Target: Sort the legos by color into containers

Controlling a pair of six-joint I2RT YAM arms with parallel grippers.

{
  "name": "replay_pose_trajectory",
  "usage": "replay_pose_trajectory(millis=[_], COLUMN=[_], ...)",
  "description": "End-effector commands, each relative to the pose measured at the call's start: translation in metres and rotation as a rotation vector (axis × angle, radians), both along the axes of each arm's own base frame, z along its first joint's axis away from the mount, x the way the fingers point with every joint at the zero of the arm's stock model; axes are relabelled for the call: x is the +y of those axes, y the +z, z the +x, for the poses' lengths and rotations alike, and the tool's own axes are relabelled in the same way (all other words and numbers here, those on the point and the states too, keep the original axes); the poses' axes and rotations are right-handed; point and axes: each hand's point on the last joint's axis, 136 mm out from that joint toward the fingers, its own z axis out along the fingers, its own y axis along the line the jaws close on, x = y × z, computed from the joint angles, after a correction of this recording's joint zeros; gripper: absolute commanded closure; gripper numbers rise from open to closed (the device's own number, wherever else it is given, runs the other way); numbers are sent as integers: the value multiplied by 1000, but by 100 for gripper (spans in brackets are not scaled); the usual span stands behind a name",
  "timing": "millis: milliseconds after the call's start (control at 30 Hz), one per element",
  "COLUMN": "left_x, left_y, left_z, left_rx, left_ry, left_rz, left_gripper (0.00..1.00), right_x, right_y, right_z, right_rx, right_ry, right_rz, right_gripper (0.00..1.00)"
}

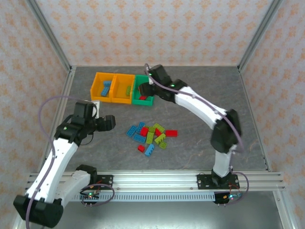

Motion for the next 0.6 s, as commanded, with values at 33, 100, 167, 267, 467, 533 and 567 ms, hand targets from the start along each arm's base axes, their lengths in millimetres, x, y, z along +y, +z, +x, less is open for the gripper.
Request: replay_pose_trajectory(millis=[33,100,167,267,467,533,567], left_x=[-40,-46,-51,-63,-84,-84,-83], left_y=[-36,-56,-75,-95,-114,-120,-123], left_z=[-7,-11,-11,-8,11,17,20], left_rx=[126,190,233,299,330,329,331], left_ry=[-87,-89,-94,-126,-178,-166,-160], left_rz=[-15,13,19,22,42,60,69], left_gripper=[15,16,18,21,23,25,26], right_x=[-20,-36,-48,-58,-58,-57,-56], right_y=[20,11,8,4,4,5,5], right_z=[-66,-86,-99,-108,-107,-107,-107], right_rx=[62,85,97,114,128,130,131], right_ry=[89,68,46,28,31,35,36], right_rz=[117,133,151,153,120,124,125], right_gripper=[36,34,32,30,30,30,30])
